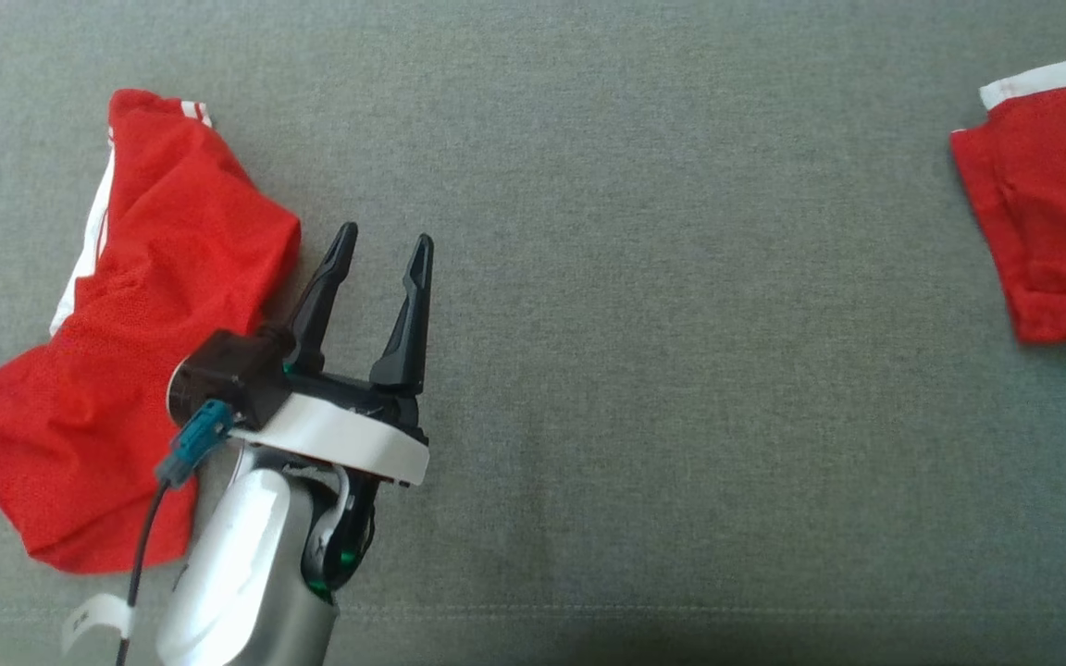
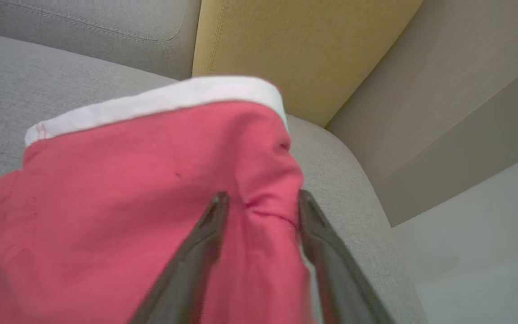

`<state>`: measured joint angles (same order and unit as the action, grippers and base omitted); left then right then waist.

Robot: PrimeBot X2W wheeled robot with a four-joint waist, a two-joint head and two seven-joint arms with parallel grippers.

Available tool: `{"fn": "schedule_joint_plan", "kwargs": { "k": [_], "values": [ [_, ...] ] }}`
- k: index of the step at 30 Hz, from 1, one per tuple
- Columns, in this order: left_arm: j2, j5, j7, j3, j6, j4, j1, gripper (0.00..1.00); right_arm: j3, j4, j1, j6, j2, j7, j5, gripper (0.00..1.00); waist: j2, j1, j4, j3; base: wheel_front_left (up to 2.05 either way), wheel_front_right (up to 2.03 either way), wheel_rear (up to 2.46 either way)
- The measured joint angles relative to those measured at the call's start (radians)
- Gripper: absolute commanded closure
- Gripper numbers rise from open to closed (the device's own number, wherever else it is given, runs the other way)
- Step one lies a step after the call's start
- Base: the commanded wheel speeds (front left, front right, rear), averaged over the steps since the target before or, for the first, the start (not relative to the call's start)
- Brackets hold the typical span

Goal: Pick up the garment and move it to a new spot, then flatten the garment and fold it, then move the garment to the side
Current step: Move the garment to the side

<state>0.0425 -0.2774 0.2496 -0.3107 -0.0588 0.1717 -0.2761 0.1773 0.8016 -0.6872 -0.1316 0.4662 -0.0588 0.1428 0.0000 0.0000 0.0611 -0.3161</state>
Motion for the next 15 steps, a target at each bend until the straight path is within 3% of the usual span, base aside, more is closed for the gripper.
{"fn": "schedule_joint_plan", "kwargs": {
  "k": [8, 15],
  "values": [
    [0.0, 0.0, 0.0, 0.006, 0.0, 0.012, 0.004, 0.0, 0.014, -0.03, 0.0, 0.0, -0.08, 0.035, 0.026, 0.0, 0.0, 0.0, -0.015, 0.053, 0.0, 0.0, 0.0],
    [0.0, 0.0, 0.0, 0.038, 0.007, -0.01, 0.038, 0.0, -0.062, -0.1, 0.02, 0.0, -0.219, 0.108, -0.031, 0.0, 0.0, 0.0, -0.033, 0.137, 0.0, 0.0, 0.0]
  ]
}}
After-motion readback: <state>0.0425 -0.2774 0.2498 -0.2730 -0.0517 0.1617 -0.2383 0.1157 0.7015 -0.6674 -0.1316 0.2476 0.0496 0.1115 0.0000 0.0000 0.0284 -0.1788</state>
